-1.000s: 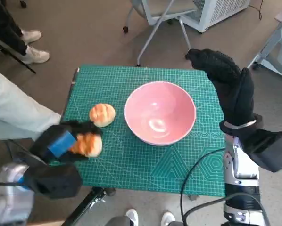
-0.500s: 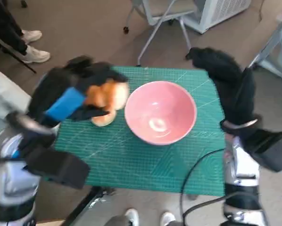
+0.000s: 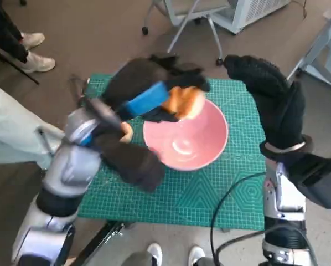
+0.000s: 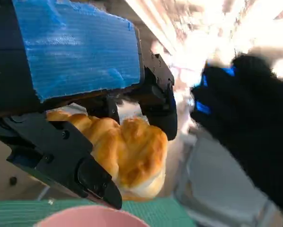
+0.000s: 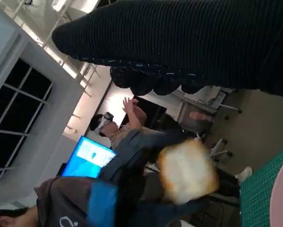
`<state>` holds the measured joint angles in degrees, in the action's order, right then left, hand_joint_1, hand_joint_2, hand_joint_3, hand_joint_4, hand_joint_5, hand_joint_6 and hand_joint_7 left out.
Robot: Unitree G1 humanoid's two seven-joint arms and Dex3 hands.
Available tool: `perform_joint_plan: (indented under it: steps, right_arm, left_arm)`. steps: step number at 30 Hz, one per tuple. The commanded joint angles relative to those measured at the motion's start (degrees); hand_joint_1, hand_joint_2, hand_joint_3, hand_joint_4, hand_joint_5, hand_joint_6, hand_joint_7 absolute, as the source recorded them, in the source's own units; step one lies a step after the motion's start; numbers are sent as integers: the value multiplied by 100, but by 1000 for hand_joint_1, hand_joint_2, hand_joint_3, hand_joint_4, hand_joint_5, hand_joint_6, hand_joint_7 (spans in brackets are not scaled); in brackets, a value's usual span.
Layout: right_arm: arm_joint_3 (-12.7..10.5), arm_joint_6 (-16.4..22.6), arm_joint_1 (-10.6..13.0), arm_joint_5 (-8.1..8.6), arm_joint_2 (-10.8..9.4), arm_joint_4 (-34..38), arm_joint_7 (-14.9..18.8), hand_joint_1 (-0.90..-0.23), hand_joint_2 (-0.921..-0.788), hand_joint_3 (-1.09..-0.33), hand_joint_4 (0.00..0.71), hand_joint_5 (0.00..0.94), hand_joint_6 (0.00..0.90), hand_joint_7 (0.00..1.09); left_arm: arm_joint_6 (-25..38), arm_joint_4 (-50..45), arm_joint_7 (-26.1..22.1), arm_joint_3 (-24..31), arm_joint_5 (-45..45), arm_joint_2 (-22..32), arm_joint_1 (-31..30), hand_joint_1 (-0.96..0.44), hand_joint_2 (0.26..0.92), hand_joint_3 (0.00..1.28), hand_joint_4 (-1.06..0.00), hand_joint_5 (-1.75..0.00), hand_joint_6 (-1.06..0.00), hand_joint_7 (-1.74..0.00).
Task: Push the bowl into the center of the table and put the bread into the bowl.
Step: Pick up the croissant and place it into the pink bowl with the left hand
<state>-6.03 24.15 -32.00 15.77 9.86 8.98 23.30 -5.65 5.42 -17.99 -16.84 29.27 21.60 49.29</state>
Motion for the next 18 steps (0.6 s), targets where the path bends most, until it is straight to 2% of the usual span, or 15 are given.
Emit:
perform_joint_plan:
  steps: [1,9,11,12,13,14,15,18]
  right_arm:
    - [-40,-71,208,-5,-3,-24,-59,-678,-921,-732,204,2,0,650]
    - [-76,-40,257,-44,-2,-30,-127,-677,-921,-730,208,3,4,648]
    - [-78,-33,263,-53,-2,-27,-140,-676,-921,-729,208,3,5,647]
    - [-79,-28,263,-58,-2,-23,-146,-674,-921,-729,208,3,6,646]
    - [-76,-22,261,-68,-5,-14,-157,-673,-921,-729,208,3,6,646]
    - [-76,-21,262,-73,-4,-14,-164,-672,-921,-728,208,3,6,645]
    - [-71,-23,261,-81,-8,-18,-176,-671,-921,-728,208,3,7,644]
    - [-63,-26,252,-99,-18,-10,-203,-671,-921,-728,208,3,8,642]
  left_arm:
    - [-453,830,170,-188,68,-110,226,1,913,11,-823,-1058,-659,-1086]
    - [-906,1886,248,-372,56,-267,328,1,918,21,-798,-1123,-646,-1063]
    - [-892,2007,202,-415,79,-281,314,1,919,56,-762,-1166,-597,-1105]
    - [-873,2047,181,-436,97,-282,308,1,920,114,-687,-1211,-532,-1205]
    - [-787,2035,114,-478,149,-267,288,1,920,138,-656,-1232,-505,-1245]
    - [-724,2021,66,-508,186,-257,275,-30,881,133,-557,-921,-449,-977]
    - [-632,1957,-19,-545,235,-231,247,-50,868,104,-543,-626,-468,-699]
    - [-448,1775,-243,-591,301,-169,170,-134,850,42,-469,-208,-471,-263]
